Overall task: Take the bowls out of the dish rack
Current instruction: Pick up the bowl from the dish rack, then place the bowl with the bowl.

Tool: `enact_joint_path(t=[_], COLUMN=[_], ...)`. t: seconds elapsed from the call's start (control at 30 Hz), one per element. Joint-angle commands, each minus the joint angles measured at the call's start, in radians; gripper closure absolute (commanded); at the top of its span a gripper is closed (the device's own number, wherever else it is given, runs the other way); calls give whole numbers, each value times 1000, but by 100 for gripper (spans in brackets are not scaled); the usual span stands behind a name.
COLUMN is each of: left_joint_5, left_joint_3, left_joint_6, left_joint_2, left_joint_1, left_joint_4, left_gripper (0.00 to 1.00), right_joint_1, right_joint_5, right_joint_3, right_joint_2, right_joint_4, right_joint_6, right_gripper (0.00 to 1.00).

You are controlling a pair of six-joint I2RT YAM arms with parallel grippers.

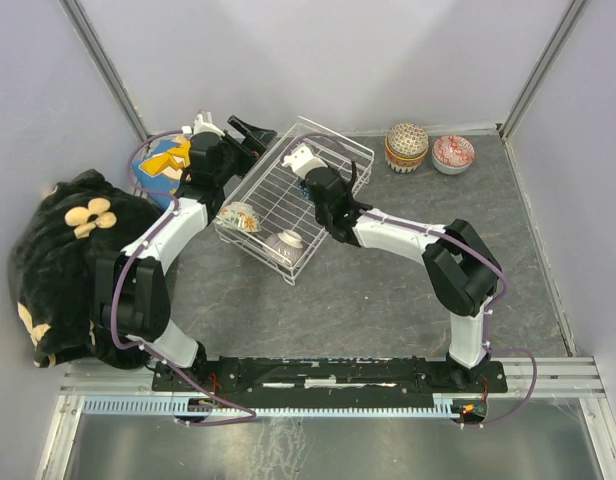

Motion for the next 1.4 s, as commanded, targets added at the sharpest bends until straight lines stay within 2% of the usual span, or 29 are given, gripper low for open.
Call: enact_joint_path(t=[0.0, 0.27, 0.53, 0.83, 1.1, 1.37], left_joint_5=[-71, -54, -44, -37, -46, -50], left_joint_3=[-18, -12, -5, 19, 39, 59], left_joint_6=[44, 71, 100, 108, 125, 134], left_joint_2=[-68, -80, -81, -55, -52, -37], left_joint_1=[0, 0, 0, -1, -3, -5], left_joint_4=[6, -32, -61, -85, -118, -143], left_gripper=[1, 1, 1, 1, 1, 1], right_joint_1=[-44, -242, -517, -810, -949, -994], right_joint_5=[-66, -254, -427, -613, -710, -737], right_joint_3=[123, 313, 456, 539, 636, 765], right_joint_2=[-95, -153, -161, -70, 58, 200], right_joint_4=[-43, -274, -567, -705, -796, -867], right_joint_6=[140, 401, 643, 804, 845, 876], right_gripper=[99, 99, 99, 99, 99, 99])
